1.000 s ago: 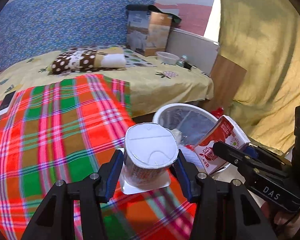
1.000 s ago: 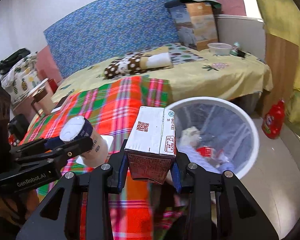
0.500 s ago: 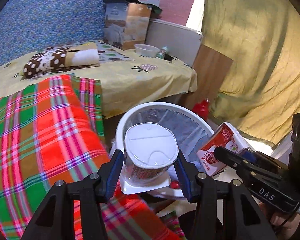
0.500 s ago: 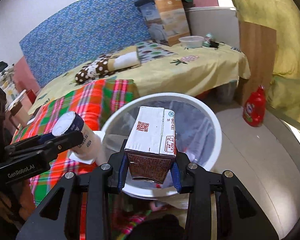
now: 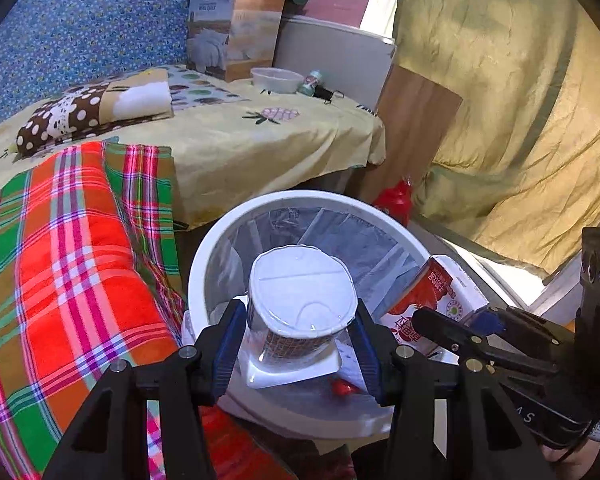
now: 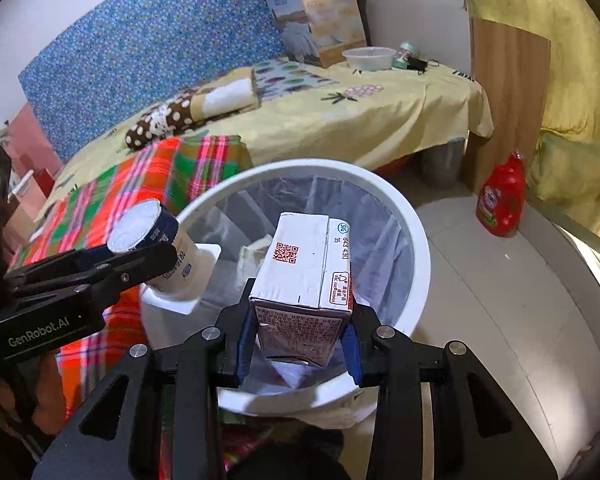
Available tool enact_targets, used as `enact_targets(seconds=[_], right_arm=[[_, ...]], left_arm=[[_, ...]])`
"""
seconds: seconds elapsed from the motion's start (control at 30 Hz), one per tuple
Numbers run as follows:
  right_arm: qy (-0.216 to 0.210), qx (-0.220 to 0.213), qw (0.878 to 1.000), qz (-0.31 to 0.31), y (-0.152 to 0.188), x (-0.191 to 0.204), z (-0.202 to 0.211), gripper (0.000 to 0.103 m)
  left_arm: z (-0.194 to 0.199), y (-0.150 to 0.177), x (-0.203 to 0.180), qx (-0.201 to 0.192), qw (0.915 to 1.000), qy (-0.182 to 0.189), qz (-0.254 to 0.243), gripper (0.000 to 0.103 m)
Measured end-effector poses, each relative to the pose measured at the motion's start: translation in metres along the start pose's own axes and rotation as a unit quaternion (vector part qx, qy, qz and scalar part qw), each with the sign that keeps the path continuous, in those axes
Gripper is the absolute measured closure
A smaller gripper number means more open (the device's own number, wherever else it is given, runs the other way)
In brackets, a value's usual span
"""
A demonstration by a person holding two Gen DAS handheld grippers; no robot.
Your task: Collect trash
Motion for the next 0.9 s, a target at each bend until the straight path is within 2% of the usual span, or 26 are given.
enact_targets(seconds=[0.2, 0.23, 0.27, 0.3, 0.37, 0.4, 0.63, 0.9], right_arm=[[0.009, 0.016, 1.000, 0.002, 0.000, -0.005, -0.011, 0.063], [0.011, 0.015, 1.000, 0.001, 0.000, -0.007, -0.012, 0.062], [0.015, 0.013, 1.000, -0.002, -0.001, -0.008, -0.012, 0.056], [0.014, 0.010, 1.000, -0.003, -0.002, -0.009, -0.011, 0.051], [0.011, 0.005, 1.000, -0.005, -0.003, -0.009, -0.009, 0.051], [0.011, 0.003, 1.000, -0.005, -0.004, -0.009, -0.007, 0.051], [0.004, -0.012, 1.000, -0.004, -0.001, -0.003, 0.010, 0.051], [-0.011, -0.033, 0.999, 0.007, 0.007, 0.021, 0.036, 0.051]], left_arm=[[-0.017, -0.001, 0.006, 0.017, 0.9998, -0.011, -0.001, 0.050], [-0.019, 0.000, 0.007, 0.018, 0.9998, -0.012, 0.001, 0.050], [-0.020, 0.000, 0.008, 0.019, 0.9998, -0.012, 0.003, 0.050], [-0.019, 0.000, 0.008, 0.017, 0.9998, -0.012, 0.005, 0.049], [-0.018, -0.002, 0.008, 0.013, 0.9998, -0.013, 0.004, 0.040], [-0.016, -0.003, 0.008, 0.011, 0.9998, -0.013, 0.004, 0.040], [0.006, -0.002, 0.009, -0.006, 0.9998, -0.015, 0.011, 0.040], [0.049, 0.013, 0.012, -0.029, 0.9990, -0.027, 0.022, 0.040]])
Point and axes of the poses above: each gripper's, at about its wrist camera, not at the fingertips, and z roughly against the way its jaws point, x to its left, y to its underside, the point moved 8 cm from there along -z, roughly the way its jaws point, and after that the axes turned 7 degrees about -z, right-handed, at the moved point
